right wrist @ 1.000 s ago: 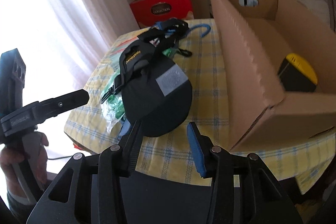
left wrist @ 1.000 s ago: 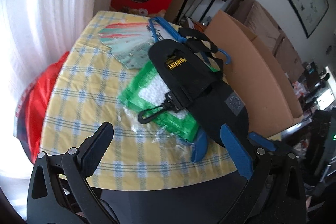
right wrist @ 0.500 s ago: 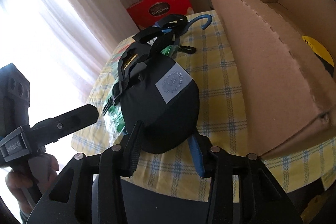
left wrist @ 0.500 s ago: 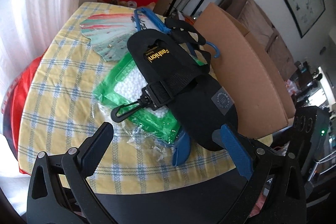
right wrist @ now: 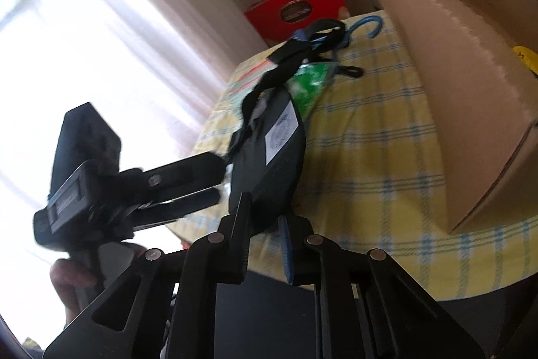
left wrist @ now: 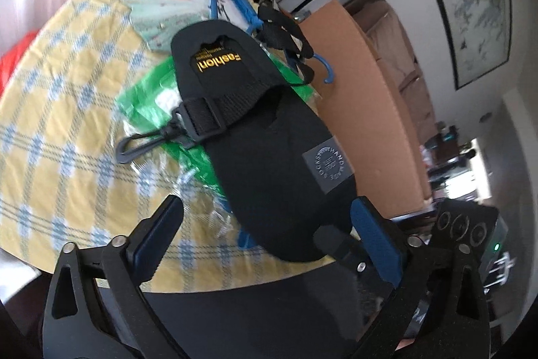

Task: Organize objects
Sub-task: 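Close the left gripper on the black insole's heel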

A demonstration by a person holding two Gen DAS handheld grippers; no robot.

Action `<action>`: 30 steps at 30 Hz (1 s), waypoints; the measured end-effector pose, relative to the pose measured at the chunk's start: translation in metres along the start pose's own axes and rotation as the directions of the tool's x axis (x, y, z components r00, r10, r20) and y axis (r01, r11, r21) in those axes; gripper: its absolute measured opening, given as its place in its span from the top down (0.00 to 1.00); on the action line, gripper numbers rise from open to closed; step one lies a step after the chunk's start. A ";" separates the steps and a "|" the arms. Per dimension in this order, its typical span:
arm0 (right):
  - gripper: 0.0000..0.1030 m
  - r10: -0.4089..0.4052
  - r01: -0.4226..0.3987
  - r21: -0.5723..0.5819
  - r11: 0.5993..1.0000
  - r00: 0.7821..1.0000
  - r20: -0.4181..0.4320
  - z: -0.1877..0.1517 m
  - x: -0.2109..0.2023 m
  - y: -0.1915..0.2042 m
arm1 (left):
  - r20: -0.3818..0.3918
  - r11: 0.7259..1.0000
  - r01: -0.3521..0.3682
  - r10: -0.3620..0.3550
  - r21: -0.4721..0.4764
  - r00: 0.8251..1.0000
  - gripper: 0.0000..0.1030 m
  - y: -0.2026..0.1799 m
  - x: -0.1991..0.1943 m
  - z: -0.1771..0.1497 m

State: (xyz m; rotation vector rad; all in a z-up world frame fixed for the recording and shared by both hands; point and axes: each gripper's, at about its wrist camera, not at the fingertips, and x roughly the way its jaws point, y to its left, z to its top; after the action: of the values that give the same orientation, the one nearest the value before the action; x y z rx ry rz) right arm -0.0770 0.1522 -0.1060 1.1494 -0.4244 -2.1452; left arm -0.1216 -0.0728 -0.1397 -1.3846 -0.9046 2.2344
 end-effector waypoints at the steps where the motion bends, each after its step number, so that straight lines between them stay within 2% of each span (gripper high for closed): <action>1: 0.87 0.007 -0.007 -0.005 1.000 1.000 -0.005 -0.001 0.001 0.003 | -0.007 1.000 0.012 -0.012 -0.013 1.000 0.08 0.002 0.001 0.001; 4: 0.87 0.029 -0.029 -0.011 1.000 0.999 -0.023 -0.006 0.004 0.008 | -0.019 0.999 0.033 -0.034 -0.037 0.999 0.18 0.006 0.005 0.001; 6: 0.87 0.040 -0.041 -0.023 0.999 0.999 -0.031 -0.008 0.005 0.012 | -0.033 0.998 0.041 -0.043 -0.045 0.999 0.31 0.007 0.008 0.001; 10: 0.86 0.027 -0.029 -0.055 0.998 0.999 -0.033 -0.010 0.006 0.016 | -0.021 0.998 0.028 -0.029 -0.048 0.999 0.45 0.009 0.005 0.002; 12: 0.85 0.023 -0.025 -0.062 0.998 0.999 -0.035 -0.008 0.005 0.016 | -0.012 0.996 0.045 -0.046 -0.073 0.999 0.61 0.016 0.001 0.003; 13: 0.82 0.029 -0.031 -0.057 0.998 0.999 -0.046 -0.006 0.004 0.014 | -0.013 0.994 0.063 -0.065 -0.092 0.998 0.64 0.020 0.000 0.005; 15: 0.72 0.029 -0.033 -0.042 0.999 0.996 -0.090 -0.004 0.004 0.010 | -0.011 0.988 0.091 -0.093 -0.122 0.996 0.79 0.025 -0.001 0.007; 16: 0.59 0.031 -0.034 -0.024 0.999 0.992 -0.118 0.001 0.007 0.006 | -0.013 0.987 0.100 -0.102 -0.128 0.995 0.81 0.026 -0.002 0.009; 17: 0.52 0.028 -0.031 -0.017 0.999 0.992 -0.120 0.002 0.005 0.002 | -0.014 0.989 0.087 -0.089 -0.123 0.996 0.83 0.026 -0.004 0.011; 20: 0.52 -0.035 0.031 -0.050 0.998 0.996 -0.085 0.013 -0.005 -0.004 | -0.015 0.994 0.057 -0.059 -0.093 0.998 0.87 0.023 -0.007 0.014; 27: 0.52 -0.052 0.045 -0.083 0.996 0.994 -0.092 0.033 0.015 -0.012 | -0.044 0.996 0.062 -0.065 -0.071 0.997 0.87 0.021 -0.010 0.016; 30: 0.61 -0.032 0.028 -0.039 0.999 0.992 -0.125 0.033 0.031 -0.023 | -0.055 0.995 0.070 -0.074 -0.076 0.996 0.87 0.024 -0.009 0.016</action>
State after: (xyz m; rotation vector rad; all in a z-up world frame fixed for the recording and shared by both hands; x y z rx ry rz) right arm -0.1258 0.1471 -0.1194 1.2692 -0.3112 -2.0832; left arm -0.1309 -0.1007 -0.1451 -1.4178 -1.0104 2.1171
